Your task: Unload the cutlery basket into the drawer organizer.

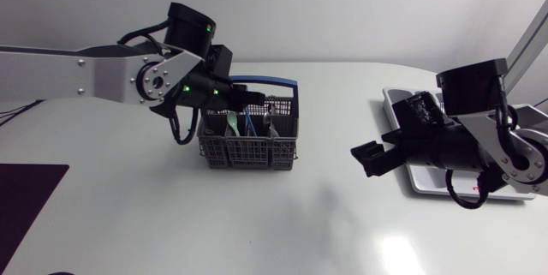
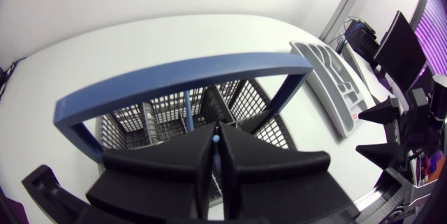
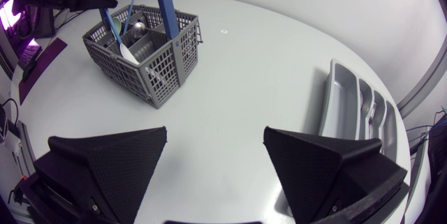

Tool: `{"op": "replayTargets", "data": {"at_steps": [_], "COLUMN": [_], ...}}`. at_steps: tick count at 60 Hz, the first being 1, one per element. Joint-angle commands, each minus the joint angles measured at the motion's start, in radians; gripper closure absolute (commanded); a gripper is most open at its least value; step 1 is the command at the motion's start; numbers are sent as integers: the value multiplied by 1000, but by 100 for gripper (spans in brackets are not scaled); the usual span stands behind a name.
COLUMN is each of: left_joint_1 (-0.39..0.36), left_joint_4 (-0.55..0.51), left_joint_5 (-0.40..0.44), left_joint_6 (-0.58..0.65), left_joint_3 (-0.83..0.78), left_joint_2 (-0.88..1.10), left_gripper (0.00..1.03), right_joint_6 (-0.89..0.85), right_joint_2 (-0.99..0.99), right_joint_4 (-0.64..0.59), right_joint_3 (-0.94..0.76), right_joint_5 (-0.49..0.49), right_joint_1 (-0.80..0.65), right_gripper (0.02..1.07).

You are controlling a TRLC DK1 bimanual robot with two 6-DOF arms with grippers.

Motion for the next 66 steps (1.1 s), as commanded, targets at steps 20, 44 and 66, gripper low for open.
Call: {"op": "replayTargets", "data": {"at_steps": [20, 44, 66], "left_joint_1": [-116, -138, -95], "left_joint_4": [53, -217, -292], "left_joint_5": [-193, -54, 327], "left_joint_6": [81, 81, -7], "left_joint_3": [-85, 107, 151], "left_joint_2": [-321, -439, -280], "left_gripper": [99, 99, 100], "right_joint_6": [-38, -91, -68], "right_joint_2": [-131, -250, -175], "right_joint_4": [-11, -213, -259], "right_joint_3": [-52, 82, 189], "right_joint_5": [9, 61, -143], "right_joint_1": [56, 134, 191], "right_gripper": [7, 7, 7]}}
